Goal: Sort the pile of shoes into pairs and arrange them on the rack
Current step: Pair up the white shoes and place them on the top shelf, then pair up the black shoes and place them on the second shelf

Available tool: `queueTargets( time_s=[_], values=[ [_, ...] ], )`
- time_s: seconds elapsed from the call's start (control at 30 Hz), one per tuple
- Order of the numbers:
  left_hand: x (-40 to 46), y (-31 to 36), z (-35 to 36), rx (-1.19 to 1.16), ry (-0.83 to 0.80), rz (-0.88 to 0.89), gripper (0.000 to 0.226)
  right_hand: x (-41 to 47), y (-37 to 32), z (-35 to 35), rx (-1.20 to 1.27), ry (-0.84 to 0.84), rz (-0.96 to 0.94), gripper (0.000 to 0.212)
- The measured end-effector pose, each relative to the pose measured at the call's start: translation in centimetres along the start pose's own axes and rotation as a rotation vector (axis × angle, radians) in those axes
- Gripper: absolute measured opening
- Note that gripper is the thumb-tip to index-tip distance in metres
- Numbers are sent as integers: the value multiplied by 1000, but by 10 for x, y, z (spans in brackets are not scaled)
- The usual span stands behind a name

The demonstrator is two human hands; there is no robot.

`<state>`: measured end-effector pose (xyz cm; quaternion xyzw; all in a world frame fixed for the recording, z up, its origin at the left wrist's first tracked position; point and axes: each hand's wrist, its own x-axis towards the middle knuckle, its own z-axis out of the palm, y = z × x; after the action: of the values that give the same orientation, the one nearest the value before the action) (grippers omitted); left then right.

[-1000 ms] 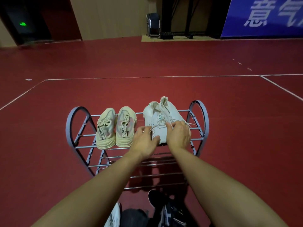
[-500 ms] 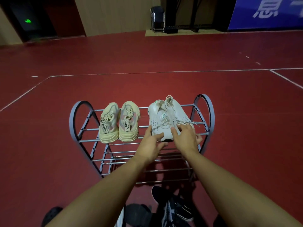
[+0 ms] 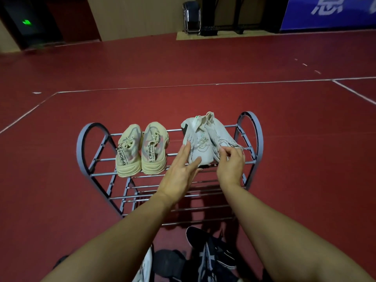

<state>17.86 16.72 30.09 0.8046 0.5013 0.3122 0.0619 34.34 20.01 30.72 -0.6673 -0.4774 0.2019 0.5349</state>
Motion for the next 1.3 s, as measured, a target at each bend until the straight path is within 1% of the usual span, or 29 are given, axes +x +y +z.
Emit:
queueTargets(
  time_s=[0.07, 0.1, 0.13, 0.17, 0.2, 0.23, 0.27, 0.3, 0.33, 0.37, 0.43, 0.5, 0.6, 0.67, 0.7, 0.73, 0.8, 0.87, 0.97, 1.03, 1.1, 1.17, 1.2, 1.27, 1.3],
  values=[
    [5, 1, 0, -1, 62, 18, 31, 2, -2, -1, 48, 17, -25, 14],
    [10, 4, 0, -60, 49, -2, 36, 3, -3, -1, 64, 14, -27, 14],
    [13, 6, 1, -140, 41, -44, 45, 4, -3, -1, 68, -4, -16, 14],
    [17, 9, 1, -242, 26, -133, 57, 5, -3, -1, 54, -41, 10, 15],
    [20, 8, 8, -226, -7, -161, 65, 6, -2, -1, 12, -93, 49, 17],
    [21, 3, 13, -204, -60, -178, 66, 7, 0, -2, -63, -149, 89, 20],
    [21, 0, 13, -159, -152, -199, 62, 7, 1, -4, -155, -197, 112, 24],
    [16, -3, 15, -59, -241, -201, 55, 6, 3, -6, -225, -232, 110, 27],
    [13, -8, 17, 58, -260, -167, 50, 5, 5, -9, -255, -251, 84, 29],
    [11, -8, 17, 98, -240, -148, 49, 3, 5, -12, -259, -256, 45, 30],
    [5, -9, 16, 55, -239, -158, 54, -4, 4, -17, -260, -224, -66, 30],
    [-2, -6, 14, 32, -204, -137, 56, -18, 6, -21, -308, -166, -210, 29],
    [-22, 0, 7, 61, -37, -119, 48, -48, 20, -26, -378, -107, -397, 28],
    [-49, 5, 0, 48, 57, -88, 39, -74, 38, -30, -414, -162, -459, 26],
    [-67, 5, 0, 42, 59, -69, 34, -88, 50, -32, -446, -232, -469, 25],
    [-86, 3, 1, 45, 18, -61, 31, -103, 64, -32, -488, -338, -460, 25],
    [-130, -9, 10, 43, -142, -97, 27, -136, 96, -31, -577, -602, -384, 30],
    [-171, -26, 22, 2, -329, -225, 28, -167, 126, -30, -634, -816, -257, 37],
    [-225, -52, 43, -19, -592, -438, 31, -205, 169, -26, -708, -1040, -86, 48],
    [-254, -68, 57, -26, -746, -550, 31, -225, 196, -21, -719, -1095, 17, 53],
    [-280, -84, 71, -48, -840, -640, 32, -240, 220, -15, -707, -1101, 86, 47],
    [-301, -97, 86, -67, -891, -697, 35, -253, 243, -9, -706, -1169, 150, 41],
    [-309, -102, 94, -75, -909, -711, 36, -260, 253, -6, -700, -1222, 180, 42],
    [-324, -109, 111, -92, -940, -729, 37, -273, 274, -3, -701, -1299, 237, 51],
    [-329, -112, 118, -103, -951, -735, 36, -279, 283, -2, -713, -1308, 265, 56]
  ],
)
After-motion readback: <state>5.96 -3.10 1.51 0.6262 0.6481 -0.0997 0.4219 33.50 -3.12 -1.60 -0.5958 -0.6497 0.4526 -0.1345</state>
